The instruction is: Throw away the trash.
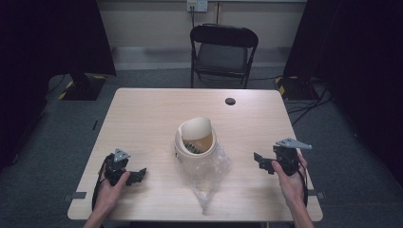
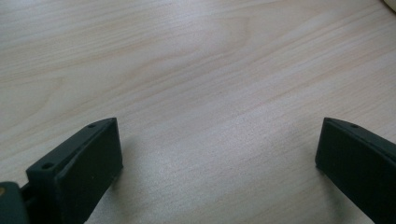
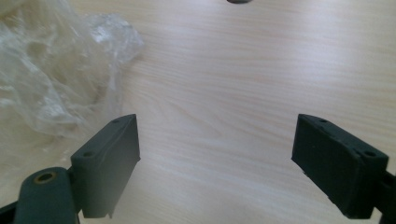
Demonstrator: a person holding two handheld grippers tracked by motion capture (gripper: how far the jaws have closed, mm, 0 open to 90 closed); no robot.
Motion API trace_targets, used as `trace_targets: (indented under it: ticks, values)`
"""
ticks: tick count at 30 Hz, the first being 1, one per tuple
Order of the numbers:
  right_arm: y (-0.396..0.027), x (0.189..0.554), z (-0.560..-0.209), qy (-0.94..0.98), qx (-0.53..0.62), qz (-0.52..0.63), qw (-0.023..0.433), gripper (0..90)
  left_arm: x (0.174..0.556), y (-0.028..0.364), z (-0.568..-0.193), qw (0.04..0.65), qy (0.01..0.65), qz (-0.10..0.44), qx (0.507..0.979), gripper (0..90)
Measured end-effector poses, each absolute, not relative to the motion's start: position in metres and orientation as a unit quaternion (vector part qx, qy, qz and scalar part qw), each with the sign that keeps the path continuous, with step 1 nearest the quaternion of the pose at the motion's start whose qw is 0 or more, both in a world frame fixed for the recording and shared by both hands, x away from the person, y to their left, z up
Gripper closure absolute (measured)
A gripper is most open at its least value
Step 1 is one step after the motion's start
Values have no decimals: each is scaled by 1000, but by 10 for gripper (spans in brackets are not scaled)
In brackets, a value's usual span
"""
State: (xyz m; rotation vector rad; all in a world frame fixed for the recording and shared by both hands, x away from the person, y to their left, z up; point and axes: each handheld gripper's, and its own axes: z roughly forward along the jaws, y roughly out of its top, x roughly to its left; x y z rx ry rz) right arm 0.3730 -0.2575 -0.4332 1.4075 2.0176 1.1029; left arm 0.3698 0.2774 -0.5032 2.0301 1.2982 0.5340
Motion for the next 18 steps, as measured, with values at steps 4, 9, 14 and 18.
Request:
trace_targets:
  ticks: [4, 9, 14, 18]
  values:
    - [-267, 374, -449, 729, 525, 385, 212, 147, 370, 278, -503, 329, 495, 205, 777, 0]
    - [-273, 374, -462, 729, 536, 372, 207, 147, 370, 278, -503, 329, 495, 205, 777, 0]
    - [-272, 375, -471, 737, 537, 355, 205, 147, 370, 277, -503, 330, 496, 204, 776, 0]
    - [-271, 375, -481, 741, 542, 344, 196, 148, 370, 277, -503, 330, 496, 204, 776, 0]
